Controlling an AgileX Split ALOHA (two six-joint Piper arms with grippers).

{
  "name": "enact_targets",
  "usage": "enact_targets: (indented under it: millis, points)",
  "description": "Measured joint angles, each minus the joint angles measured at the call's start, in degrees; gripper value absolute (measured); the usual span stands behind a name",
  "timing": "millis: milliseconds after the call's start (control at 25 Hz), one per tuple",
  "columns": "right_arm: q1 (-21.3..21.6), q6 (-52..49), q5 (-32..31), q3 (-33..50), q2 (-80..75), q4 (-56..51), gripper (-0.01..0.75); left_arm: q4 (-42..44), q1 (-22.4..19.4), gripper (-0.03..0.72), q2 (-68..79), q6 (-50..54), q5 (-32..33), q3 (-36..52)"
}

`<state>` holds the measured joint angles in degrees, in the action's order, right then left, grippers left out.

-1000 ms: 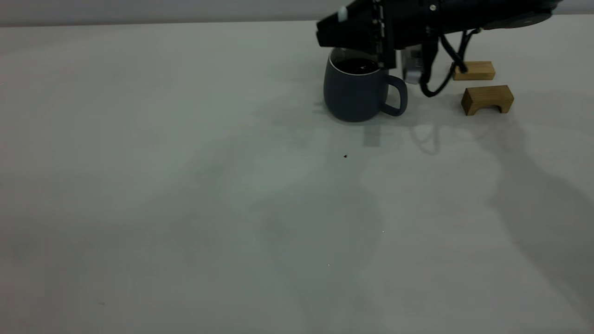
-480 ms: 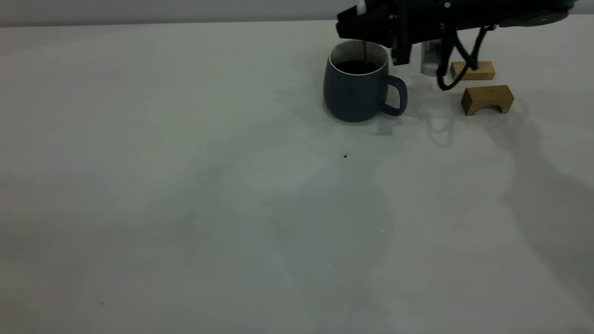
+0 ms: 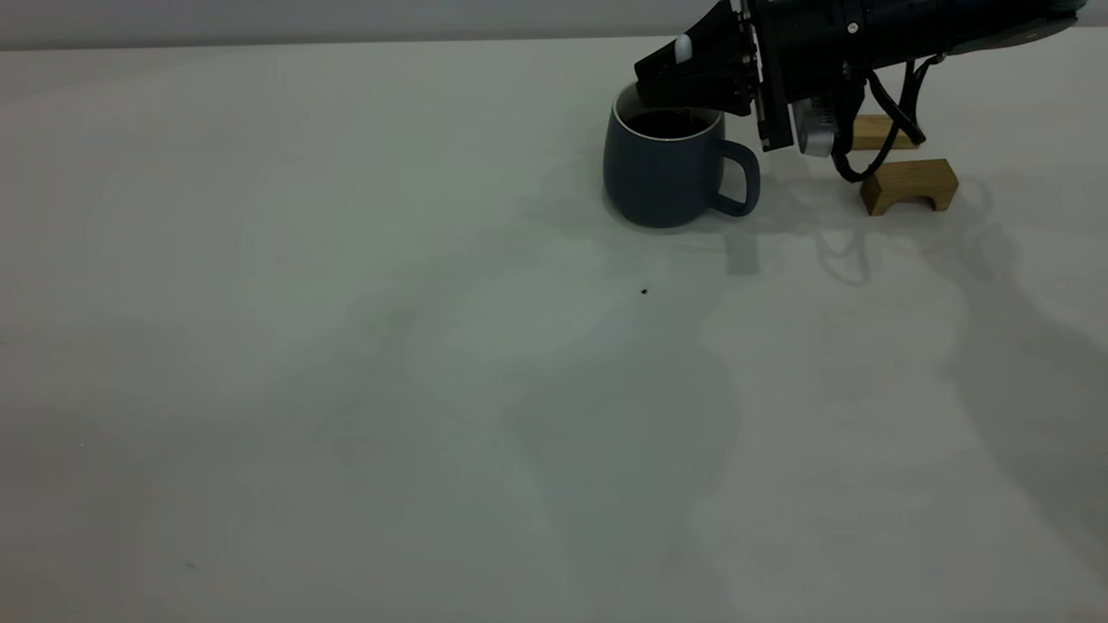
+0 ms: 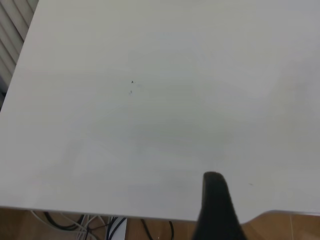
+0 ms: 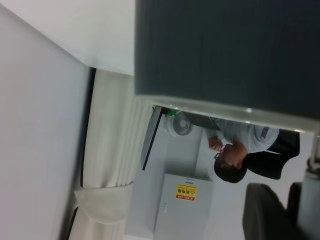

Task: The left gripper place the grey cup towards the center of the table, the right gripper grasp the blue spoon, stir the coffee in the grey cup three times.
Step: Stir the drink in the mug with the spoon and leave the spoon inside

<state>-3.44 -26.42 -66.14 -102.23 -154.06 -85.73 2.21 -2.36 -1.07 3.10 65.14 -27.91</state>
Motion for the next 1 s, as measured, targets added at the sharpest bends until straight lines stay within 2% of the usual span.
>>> enact_targets:
  millis: [520, 640, 720, 1000]
  points:
    - [-0.04, 0.6, -0.99, -0.06, -0.54, 1.29, 0.108, 0.0, 0.0, 0.585, 0.0, 0.0, 0.0, 0.0]
    - [-0.04, 0.6, -1.03, -0.06, -0.54, 2.19, 0.14, 0.0, 0.0, 0.585, 0.0, 0.0, 0.0, 0.0]
    - [-0.04, 0.6, -0.59, -0.06, -0.59, 3.48, 0.209, 0.0, 0.0, 0.585, 0.0, 0.0, 0.0, 0.0]
    - [-0.04, 0.65, -0.49, -0.06, -0.01, 8.92, 0.566, 0.0, 0.0, 0.585, 0.0, 0.0, 0.0, 0.0]
